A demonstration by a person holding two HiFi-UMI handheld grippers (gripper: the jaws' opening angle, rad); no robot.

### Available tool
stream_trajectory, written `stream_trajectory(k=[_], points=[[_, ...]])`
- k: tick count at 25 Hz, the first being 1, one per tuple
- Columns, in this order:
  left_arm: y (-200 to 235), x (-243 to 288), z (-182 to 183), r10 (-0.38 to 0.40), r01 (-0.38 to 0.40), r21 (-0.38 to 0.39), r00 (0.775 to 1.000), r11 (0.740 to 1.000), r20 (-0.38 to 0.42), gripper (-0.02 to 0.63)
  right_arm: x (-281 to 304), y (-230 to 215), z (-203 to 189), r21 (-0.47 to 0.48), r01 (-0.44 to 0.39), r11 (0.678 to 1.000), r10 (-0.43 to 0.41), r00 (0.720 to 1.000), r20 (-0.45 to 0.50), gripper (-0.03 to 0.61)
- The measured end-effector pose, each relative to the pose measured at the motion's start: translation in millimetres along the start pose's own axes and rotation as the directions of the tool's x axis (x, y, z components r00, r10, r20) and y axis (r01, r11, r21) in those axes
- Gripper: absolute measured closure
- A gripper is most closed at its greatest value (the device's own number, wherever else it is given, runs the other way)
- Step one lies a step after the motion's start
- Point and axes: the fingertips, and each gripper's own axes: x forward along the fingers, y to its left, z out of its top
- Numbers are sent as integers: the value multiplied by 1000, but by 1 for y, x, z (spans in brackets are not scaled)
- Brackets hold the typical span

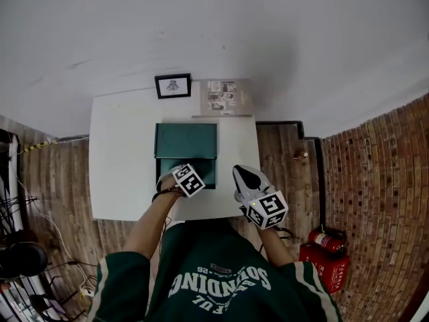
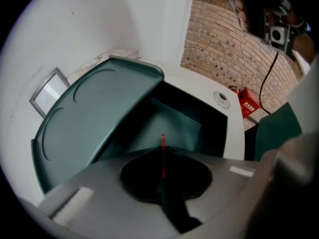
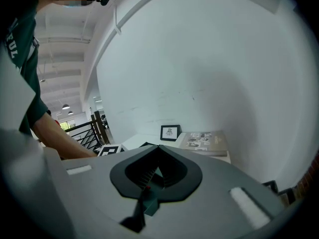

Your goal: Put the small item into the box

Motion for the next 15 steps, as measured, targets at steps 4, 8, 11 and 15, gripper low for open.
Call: stream_trajectory(k=[4,8,11,15], points=[[-2,5,-3,-23,23,0,999,1000,-23,551,-1,-2,-1,11,9,1000,-9,1000,1,577],[-1,6,-4,-36,36,2,999,999,-23,551,2,-4,0,16,11,1000,-11,1000,2,577],[-2,5,-4,-35,35,5,999,999,-21,551,5,-3,0,17,6,1000,-6,1000,2,577],[1,1,-2,-24,24,2,1000,1000,3,551,10,0,0,14,-3,1000,3,1000,-2,577]])
